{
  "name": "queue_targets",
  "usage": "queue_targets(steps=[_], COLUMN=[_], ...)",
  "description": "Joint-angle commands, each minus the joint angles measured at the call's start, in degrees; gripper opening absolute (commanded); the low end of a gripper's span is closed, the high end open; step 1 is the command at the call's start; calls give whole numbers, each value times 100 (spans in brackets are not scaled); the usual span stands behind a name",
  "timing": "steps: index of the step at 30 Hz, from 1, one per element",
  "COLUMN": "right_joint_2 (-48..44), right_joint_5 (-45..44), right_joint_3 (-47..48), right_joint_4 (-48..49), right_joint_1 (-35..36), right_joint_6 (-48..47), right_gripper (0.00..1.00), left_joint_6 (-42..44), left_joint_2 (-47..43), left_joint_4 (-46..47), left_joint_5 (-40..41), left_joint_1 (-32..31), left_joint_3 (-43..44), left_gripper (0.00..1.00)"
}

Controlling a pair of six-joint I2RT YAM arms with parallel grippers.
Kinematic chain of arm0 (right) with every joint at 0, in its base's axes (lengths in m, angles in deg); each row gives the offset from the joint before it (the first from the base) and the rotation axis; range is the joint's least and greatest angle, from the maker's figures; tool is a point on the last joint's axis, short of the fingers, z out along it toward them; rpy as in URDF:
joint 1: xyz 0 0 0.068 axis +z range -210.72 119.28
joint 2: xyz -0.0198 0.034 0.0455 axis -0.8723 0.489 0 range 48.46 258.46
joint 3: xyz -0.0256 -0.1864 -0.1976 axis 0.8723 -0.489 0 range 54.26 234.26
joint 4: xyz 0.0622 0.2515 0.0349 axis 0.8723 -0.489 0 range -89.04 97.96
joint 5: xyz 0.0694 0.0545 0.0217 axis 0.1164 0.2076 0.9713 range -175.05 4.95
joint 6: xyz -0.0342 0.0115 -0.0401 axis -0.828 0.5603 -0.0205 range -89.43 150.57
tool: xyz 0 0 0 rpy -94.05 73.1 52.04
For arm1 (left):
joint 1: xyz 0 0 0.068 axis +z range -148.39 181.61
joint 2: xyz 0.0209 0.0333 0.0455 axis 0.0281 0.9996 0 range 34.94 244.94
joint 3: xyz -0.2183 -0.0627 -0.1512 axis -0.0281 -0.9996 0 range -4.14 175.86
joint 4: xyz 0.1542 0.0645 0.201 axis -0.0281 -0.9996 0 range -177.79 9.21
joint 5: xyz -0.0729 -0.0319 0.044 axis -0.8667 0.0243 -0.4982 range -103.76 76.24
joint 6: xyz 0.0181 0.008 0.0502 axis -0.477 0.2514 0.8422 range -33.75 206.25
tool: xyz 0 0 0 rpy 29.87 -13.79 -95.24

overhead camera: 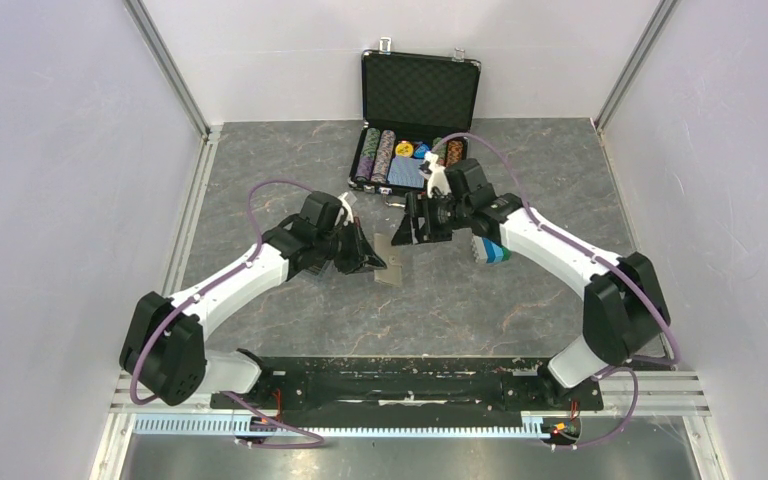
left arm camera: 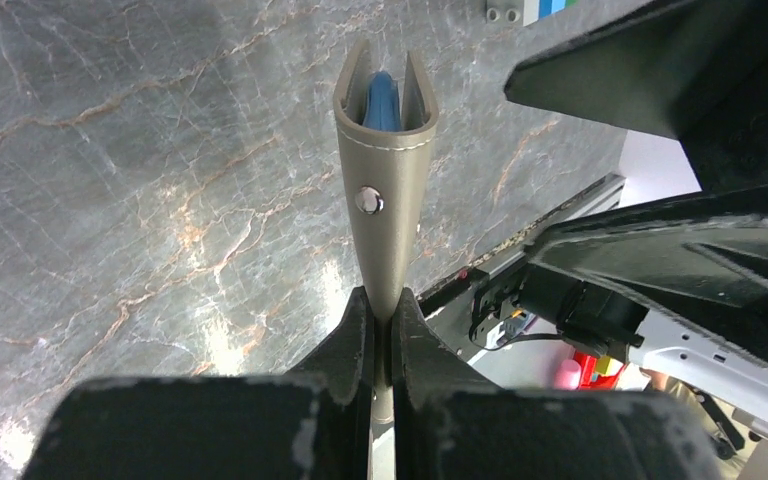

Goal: Put the credit cards into the card holder
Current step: Close the card holder at the center of the board.

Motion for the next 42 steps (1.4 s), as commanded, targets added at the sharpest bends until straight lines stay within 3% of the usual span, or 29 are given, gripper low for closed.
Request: queue_targets(steps=[1, 12, 24, 31, 42], right_joint_2=[381, 1239, 1542, 1477, 1035], right_joint_5=[-480, -1568, -2231, -3144, -3137], right_joint_3=[649, 1410, 1533, 1498, 1137], right_joint_4=[-416, -1403, -2008, -2344, -2362], right_joint_1=[326, 1094, 1250, 1179, 753], right_joint_6=[-292, -669, -959, -1102, -1182], right_gripper=[72, 71, 45, 44, 45], left_joint_6=[325, 376, 226, 109, -41], left_joint_2=[-32, 48, -71, -341, -657], left_joint_4=[-353, -486, -441, -160, 445], left_joint_5=[256, 379, 684, 774, 652], left_joint_1=[-105, -123, -127, -128, -123], left_joint_3=[356, 498, 486, 364, -5], left_gripper=[2, 2, 2, 2, 2])
